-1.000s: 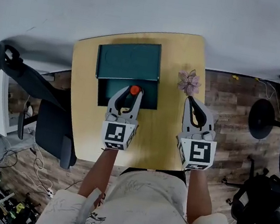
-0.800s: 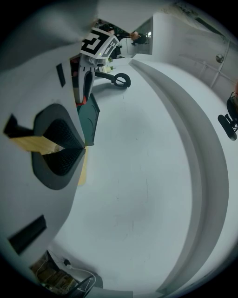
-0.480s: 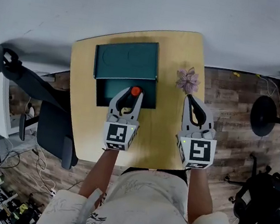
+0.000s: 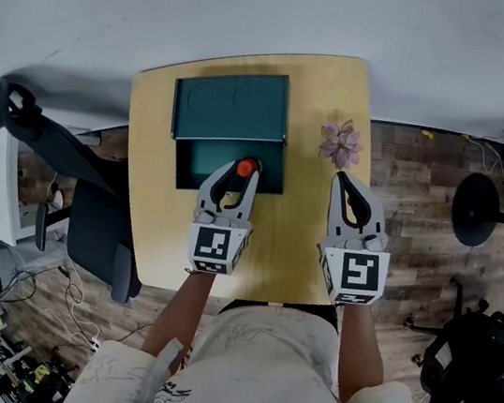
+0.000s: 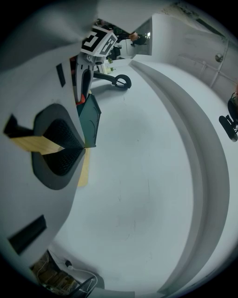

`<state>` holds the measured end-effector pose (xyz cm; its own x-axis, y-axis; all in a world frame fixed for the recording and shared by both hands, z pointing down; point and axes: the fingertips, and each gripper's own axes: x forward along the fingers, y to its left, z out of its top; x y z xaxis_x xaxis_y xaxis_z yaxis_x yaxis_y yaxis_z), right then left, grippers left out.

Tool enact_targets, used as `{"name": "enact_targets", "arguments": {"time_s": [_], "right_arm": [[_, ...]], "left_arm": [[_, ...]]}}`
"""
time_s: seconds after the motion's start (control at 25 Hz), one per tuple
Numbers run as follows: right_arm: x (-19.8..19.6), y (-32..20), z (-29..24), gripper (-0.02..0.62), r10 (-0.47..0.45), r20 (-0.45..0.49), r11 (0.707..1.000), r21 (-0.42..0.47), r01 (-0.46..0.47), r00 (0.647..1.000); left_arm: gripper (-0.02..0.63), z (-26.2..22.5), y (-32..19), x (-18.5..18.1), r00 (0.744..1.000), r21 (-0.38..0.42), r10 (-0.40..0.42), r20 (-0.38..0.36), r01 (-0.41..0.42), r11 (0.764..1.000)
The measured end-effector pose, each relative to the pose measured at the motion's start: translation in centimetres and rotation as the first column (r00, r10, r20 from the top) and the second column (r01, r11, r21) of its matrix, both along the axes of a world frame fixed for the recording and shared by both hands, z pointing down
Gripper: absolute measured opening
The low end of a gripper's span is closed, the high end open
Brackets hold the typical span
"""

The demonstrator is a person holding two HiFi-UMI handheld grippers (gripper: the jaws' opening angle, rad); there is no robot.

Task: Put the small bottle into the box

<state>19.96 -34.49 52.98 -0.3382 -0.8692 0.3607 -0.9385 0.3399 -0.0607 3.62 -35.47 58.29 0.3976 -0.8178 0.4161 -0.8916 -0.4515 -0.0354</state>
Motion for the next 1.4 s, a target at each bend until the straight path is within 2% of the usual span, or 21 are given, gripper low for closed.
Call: {"name": "enact_targets", "arguments": {"time_s": [0.8, 1.08, 1.4], "right_arm": [[0.1, 0.2, -0.1, 0.015, -0.004, 0.001, 1.000, 0.003, 0.004, 1.000], [0.3, 0.4, -0.4, 0.015, 0.000, -0.001, 1.000, 0.006, 0.000, 1.000], [-0.4, 1.1, -1.3, 0.015, -0.007, -0.009, 1.000, 0.024, 0.008, 1.000]], "left_arm": [[0.135, 0.0, 0.3, 0.0, 1.000, 0.013, -0.005, 0.015, 0.005, 1.000], [0.196, -0.8, 0.3, -0.2, 1.000, 0.045, -0.012, 0.002, 0.012, 0.999], [0.204, -1.5, 1.3, -0.8, 1.000, 0.054, -0.019, -0.009, 0.019, 0.998]]}}
